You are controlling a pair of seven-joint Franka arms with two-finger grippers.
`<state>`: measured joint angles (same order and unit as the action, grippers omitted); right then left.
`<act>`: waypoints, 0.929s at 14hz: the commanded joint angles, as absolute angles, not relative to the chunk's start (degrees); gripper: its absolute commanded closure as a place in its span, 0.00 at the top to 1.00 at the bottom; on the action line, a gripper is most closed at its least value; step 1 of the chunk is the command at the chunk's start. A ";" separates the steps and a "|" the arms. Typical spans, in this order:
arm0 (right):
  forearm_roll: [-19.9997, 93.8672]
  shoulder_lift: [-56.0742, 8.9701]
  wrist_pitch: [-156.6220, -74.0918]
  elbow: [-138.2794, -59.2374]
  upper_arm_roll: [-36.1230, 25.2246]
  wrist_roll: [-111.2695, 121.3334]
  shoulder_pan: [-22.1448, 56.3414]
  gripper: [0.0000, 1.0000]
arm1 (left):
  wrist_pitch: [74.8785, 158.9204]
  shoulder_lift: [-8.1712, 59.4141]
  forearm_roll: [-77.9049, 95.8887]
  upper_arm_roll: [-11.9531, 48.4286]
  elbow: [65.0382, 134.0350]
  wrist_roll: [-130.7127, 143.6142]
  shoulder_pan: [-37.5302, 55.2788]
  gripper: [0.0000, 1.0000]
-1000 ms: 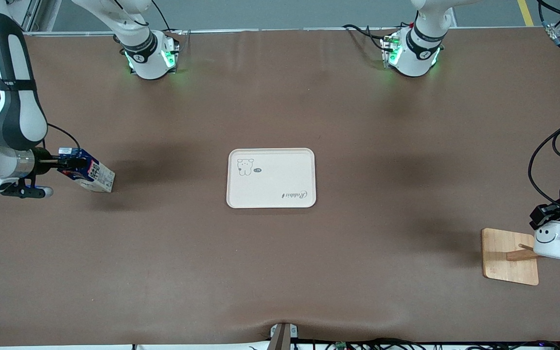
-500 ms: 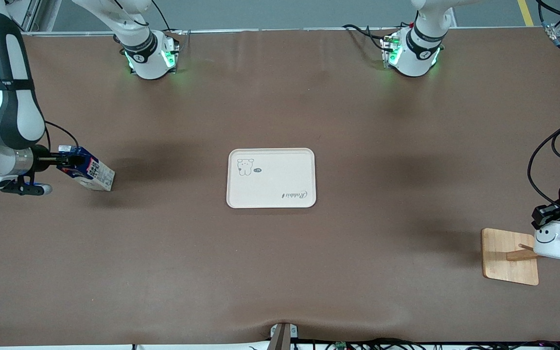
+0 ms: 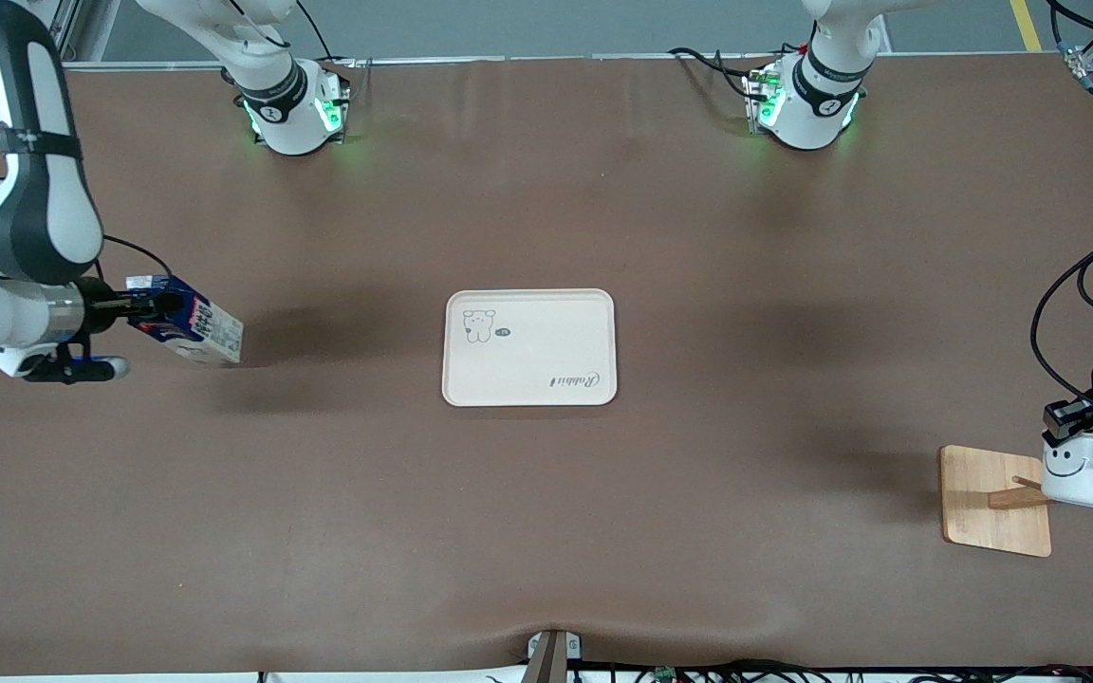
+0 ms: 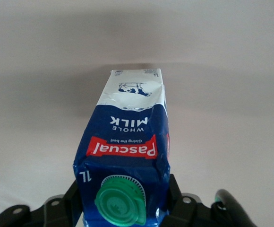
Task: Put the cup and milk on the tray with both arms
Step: 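Carry the milk carton with the right gripper over the white tray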
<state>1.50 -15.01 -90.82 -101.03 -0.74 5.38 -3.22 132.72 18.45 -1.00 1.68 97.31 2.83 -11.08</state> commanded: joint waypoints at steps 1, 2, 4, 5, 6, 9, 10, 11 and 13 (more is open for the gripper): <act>4.99 -14.59 -89.21 -98.71 -0.79 -1.81 2.35 0.00 | 133.33 18.46 -1.14 1.58 97.29 2.64 -10.99 0.18; 5.88 -14.76 -89.21 -97.22 -0.79 -4.89 4.46 0.00 | 133.33 18.46 -1.23 1.58 97.21 2.55 -10.99 0.14; 7.81 -15.38 -88.86 -94.23 -0.79 -7.64 8.59 0.00 | 133.24 18.37 -1.23 1.58 97.21 2.46 -10.99 0.10; 9.39 -16.42 -88.86 -92.57 -0.79 -8.60 10.09 0.00 | 133.24 18.37 -1.23 1.58 97.21 2.46 -10.99 0.09; 11.67 -17.31 -88.77 -91.07 -0.79 -11.05 11.41 0.00 | 133.24 18.28 -1.23 1.58 97.21 2.29 -10.99 0.08; 15.99 -20.82 -88.86 -86.24 -0.79 -21.32 16.33 0.00 | 133.24 18.11 -1.23 1.67 97.03 2.02 -10.90 0.07; 16.61 -22.22 -88.86 -84.65 -0.79 -24.40 17.83 0.00 | 133.24 18.02 -1.23 1.67 97.03 1.93 -10.90 0.07; 18.00 -23.37 -88.86 -83.86 -0.79 -26.96 19.32 0.00 | 133.24 17.93 -1.23 1.76 96.94 1.85 -10.81 0.07; 20.56 -26.09 -89.21 -81.32 -0.79 -31.70 22.57 0.00 | 133.24 17.58 -1.23 2.98 96.94 1.67 -10.90 0.07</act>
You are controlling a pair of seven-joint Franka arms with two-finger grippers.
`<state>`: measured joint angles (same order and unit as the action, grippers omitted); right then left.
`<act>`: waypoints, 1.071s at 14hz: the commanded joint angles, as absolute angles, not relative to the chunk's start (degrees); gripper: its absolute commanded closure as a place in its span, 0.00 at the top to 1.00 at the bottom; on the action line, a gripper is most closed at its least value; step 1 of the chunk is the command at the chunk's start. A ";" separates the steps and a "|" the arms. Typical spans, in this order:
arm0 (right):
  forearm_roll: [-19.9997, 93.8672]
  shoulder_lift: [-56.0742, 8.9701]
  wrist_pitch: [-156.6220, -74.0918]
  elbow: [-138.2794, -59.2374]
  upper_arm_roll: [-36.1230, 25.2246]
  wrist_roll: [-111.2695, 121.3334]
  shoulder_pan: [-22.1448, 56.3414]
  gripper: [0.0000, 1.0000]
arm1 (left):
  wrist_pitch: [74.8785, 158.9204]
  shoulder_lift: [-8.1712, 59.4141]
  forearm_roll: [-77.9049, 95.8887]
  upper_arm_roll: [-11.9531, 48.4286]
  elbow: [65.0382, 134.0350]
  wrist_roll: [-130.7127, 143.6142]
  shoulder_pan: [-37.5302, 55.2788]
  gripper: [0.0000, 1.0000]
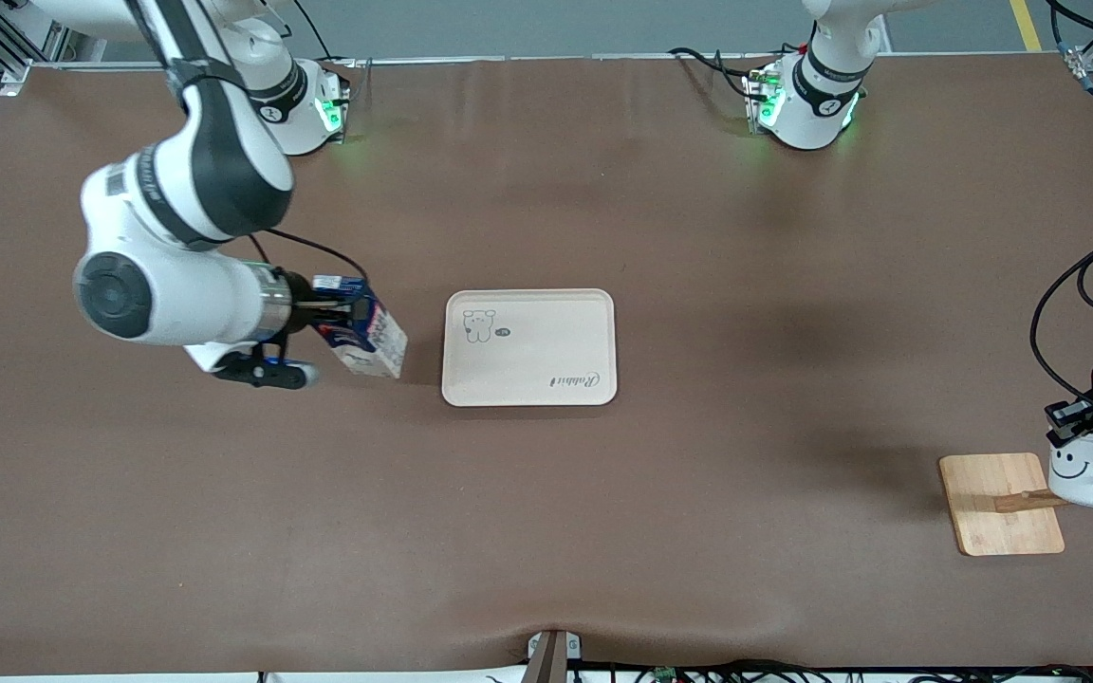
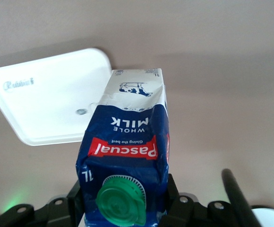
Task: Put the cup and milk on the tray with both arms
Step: 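Carry the milk carton with the right gripper over the white tray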
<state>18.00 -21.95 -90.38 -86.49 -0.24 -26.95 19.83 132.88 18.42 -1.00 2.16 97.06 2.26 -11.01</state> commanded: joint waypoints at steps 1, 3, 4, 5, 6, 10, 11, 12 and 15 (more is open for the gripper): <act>20.74 -27.67 -89.21 -79.56 -0.88 -33.99 24.41 0.00 | 133.24 17.58 -1.23 3.34 96.77 0.97 -10.90 0.07; 20.74 -30.66 -89.56 -76.92 -0.88 -36.99 27.41 0.00 | 133.24 17.58 -1.23 3.69 96.33 -3.05 -10.90 0.07; 20.57 -32.15 -89.56 -75.77 -0.97 -37.09 28.55 0.00 | 133.24 17.58 -1.14 3.69 95.81 -5.25 -10.99 0.06; 20.57 -33.56 -89.65 -74.72 -0.97 -37.09 29.26 0.00 | 133.24 17.49 -0.71 3.78 95.71 -6.40 -11.07 0.06; 20.48 -35.23 -89.56 -73.23 -0.97 -37.09 30.22 0.00 | 133.24 17.32 -0.70 3.87 95.71 -6.50 -11.07 0.06; 19.87 -38.05 -90.18 -71.11 -1.14 -36.39 32.34 0.00 | 133.15 16.96 -0.26 5.88 95.54 -5.71 -11.07 0.06; 19.08 -38.32 -90.26 -71.02 -1.14 -36.39 32.87 0.00 | 133.15 16.79 -0.26 6.50 95.62 -5.71 -11.16 0.06; 17.94 -38.67 -90.26 -71.02 -1.14 -36.30 33.05 0.00 | 132.81 16.09 -0.18 6.85 95.71 -5.71 -11.34 0.06; 15.39 -38.76 -90.18 -71.10 -1.14 -33.76 33.13 0.00 | 130.70 15.03 0.70 8.34 95.71 -5.36 -11.16 0.03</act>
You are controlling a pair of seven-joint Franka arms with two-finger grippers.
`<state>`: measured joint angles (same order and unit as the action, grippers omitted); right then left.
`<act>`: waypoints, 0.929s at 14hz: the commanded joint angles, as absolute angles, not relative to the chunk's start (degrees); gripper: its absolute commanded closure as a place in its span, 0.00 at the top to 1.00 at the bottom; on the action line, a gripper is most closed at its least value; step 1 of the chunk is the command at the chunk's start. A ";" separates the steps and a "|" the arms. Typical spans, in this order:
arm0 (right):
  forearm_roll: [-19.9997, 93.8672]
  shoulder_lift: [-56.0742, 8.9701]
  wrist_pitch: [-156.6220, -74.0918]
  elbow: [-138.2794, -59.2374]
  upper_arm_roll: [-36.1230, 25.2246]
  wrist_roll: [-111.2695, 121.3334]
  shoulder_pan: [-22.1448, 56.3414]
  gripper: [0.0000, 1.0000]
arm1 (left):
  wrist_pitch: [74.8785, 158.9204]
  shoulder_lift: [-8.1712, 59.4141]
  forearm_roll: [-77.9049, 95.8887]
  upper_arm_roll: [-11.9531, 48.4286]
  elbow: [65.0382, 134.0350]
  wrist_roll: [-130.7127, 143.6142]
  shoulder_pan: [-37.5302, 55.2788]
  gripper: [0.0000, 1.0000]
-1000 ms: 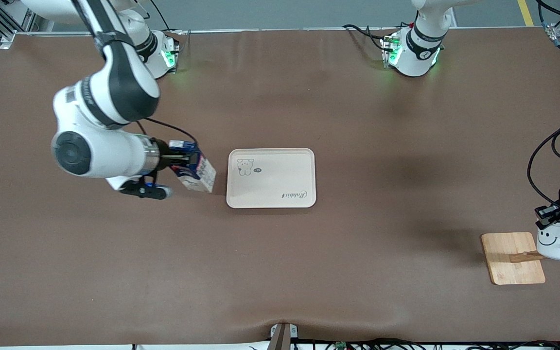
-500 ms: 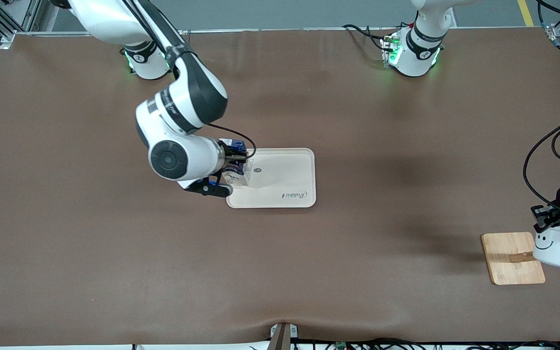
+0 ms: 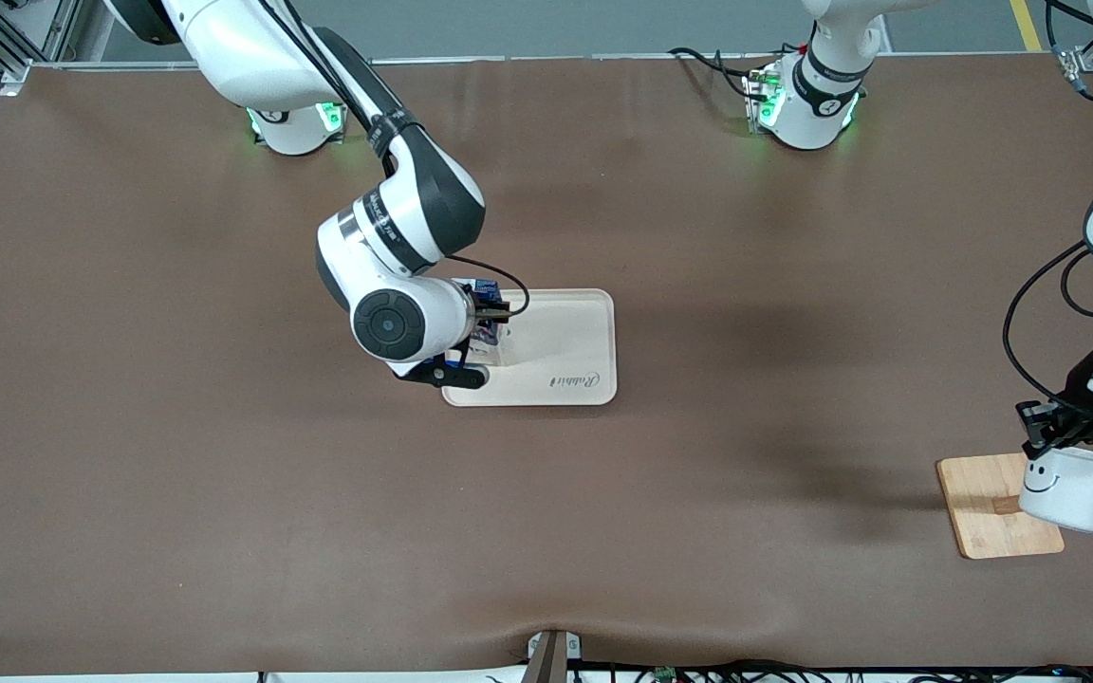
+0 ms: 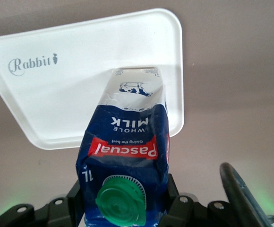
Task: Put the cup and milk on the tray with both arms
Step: 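Release the carton on the tray while the left gripper lifts the mug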
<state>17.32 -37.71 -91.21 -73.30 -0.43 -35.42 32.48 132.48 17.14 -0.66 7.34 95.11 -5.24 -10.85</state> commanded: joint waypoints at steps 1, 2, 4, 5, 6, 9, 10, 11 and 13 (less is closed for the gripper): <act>15.21 -38.76 -90.26 -71.19 -1.06 -33.49 33.13 0.00 | 129.74 14.77 0.96 9.13 95.71 -5.36 -11.16 0.03; 15.21 -38.93 -90.35 -71.19 -1.05 -33.66 33.13 0.01 | 128.86 14.50 0.97 10.01 95.71 -5.36 -11.16 0.03; 15.12 -39.37 -91.14 -71.28 -1.06 -34.01 33.31 0.66 | 126.32 14.24 0.97 12.99 95.54 -3.97 -10.99 0.00; 14.86 -39.29 -91.06 -71.28 -1.14 -33.75 33.40 1.00 | 124.73 14.24 0.97 14.66 95.54 -1.08 -11.07 0.00; 13.98 -39.29 -91.14 -71.19 -1.06 -33.66 33.49 1.00 | 123.24 14.24 0.97 16.33 95.54 2.16 -10.99 0.00; 13.89 -38.76 -90.62 -70.23 -1.14 -33.31 32.79 1.00 | 120.24 14.59 0.44 21.78 95.54 11.84 -10.72 0.00; 13.97 -38.59 -89.75 -68.92 -1.23 -33.31 32.44 1.00 | 119.36 15.02 0.44 23.71 95.10 14.39 -10.64 0.00; 13.97 -38.50 -87.82 -67.60 -1.40 -33.40 32.34 1.00 | 117.44 15.38 0.53 25.56 94.75 17.46 -9.85 0.00; 13.89 -38.32 -82.56 -64.00 -1.49 -33.49 31.12 1.00 | 114.63 16.87 0.44 26.28 93.00 26.15 -5.74 0.00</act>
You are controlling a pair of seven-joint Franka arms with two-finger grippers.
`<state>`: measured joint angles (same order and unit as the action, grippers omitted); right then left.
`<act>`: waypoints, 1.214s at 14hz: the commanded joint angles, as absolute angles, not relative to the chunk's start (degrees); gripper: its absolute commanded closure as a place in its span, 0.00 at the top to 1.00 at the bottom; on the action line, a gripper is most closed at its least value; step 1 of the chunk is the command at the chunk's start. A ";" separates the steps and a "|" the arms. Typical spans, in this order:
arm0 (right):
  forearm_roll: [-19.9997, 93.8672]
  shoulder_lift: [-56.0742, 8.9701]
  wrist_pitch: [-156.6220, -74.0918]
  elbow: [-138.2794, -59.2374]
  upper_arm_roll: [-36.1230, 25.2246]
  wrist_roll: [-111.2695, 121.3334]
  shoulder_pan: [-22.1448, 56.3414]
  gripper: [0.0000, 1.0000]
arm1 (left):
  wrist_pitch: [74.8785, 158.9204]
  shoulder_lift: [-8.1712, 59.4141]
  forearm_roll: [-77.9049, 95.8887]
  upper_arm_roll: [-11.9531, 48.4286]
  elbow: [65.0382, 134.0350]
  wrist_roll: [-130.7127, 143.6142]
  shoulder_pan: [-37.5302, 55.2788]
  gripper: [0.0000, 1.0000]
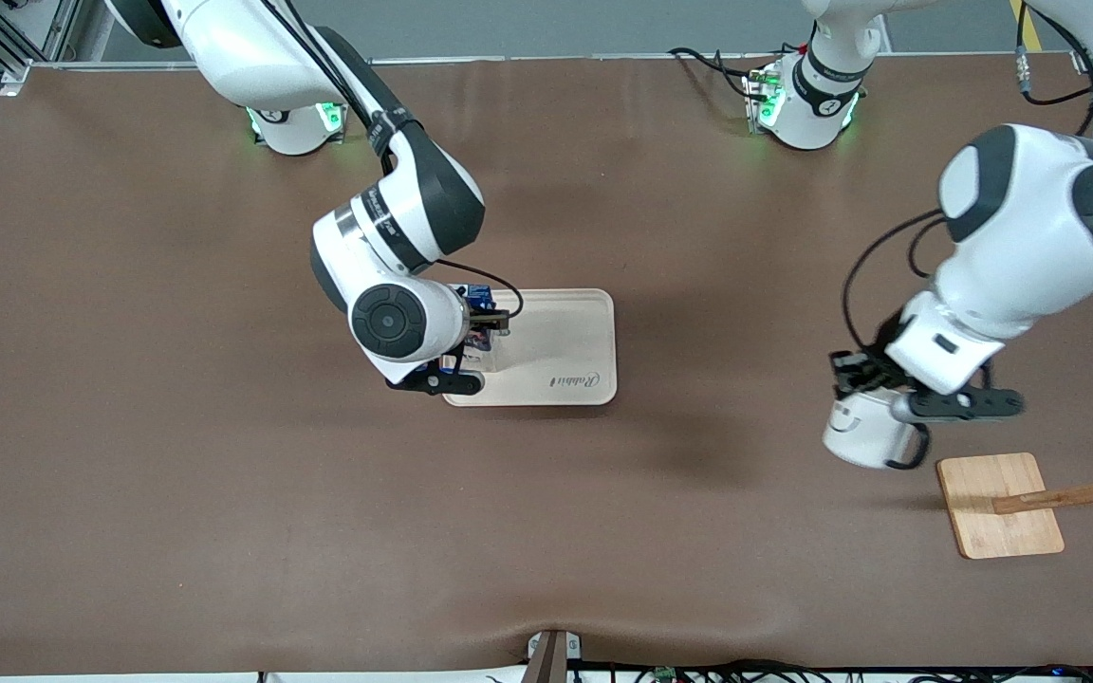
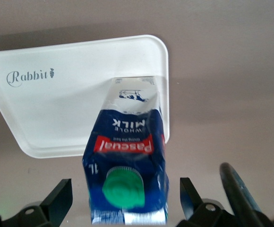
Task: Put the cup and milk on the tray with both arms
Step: 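Release the carton on the tray while the left gripper lifts the mug, then lower the mug onto the tray beside the carton with the left gripper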
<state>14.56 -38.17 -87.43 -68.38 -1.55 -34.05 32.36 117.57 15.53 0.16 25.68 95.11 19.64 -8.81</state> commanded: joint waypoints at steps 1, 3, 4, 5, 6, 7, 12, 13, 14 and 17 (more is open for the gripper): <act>12.49 -37.71 -80.70 -63.03 -2.28 -33.49 31.11 1.00 | 113.04 17.40 0.70 26.19 92.21 31.06 -2.58 0.00; 7.40 -34.99 -79.55 -62.75 -2.81 -33.31 30.68 1.00 | 112.67 18.45 0.88 26.28 91.85 42.39 1.04 0.00; 7.12 -33.33 -77.71 -62.75 -2.99 -33.40 29.63 1.00 | 112.59 19.68 0.88 26.28 91.06 47.41 2.10 0.00; 7.03 -31.92 -76.22 -62.67 -3.42 -33.40 27.79 1.00 | 112.59 20.99 0.97 26.28 89.58 50.85 3.68 0.00; 7.21 -30.34 -75.16 -62.58 -4.47 -33.31 26.38 1.00 | 112.59 22.57 0.97 26.28 88.08 53.93 5.43 0.00; 6.95 -28.67 -73.49 -62.67 -4.92 -33.48 25.85 1.00 | 112.67 24.07 0.97 26.28 86.50 57.10 6.67 0.00; 5.26 -21.19 -71.99 -63.28 -5.80 -29.19 21.38 1.00 | 113.55 32.94 2.63 26.28 78.94 77.13 11.95 0.00; 8.41 -20.57 -69.81 -63.37 -5.37 -29.09 18.31 1.00 | 114.34 34.26 3.59 26.28 78.40 80.13 12.65 0.00; 9.48 -19.17 -68.39 -63.98 -4.84 -28.92 17.15 1.00 | 115.82 35.15 5.00 26.28 78.40 82.24 12.74 0.00; 6.52 -16.71 -67.94 -64.25 -4.57 -26.99 15.13 1.00 | 120.57 37.52 13.51 26.28 78.49 86.04 12.74 0.00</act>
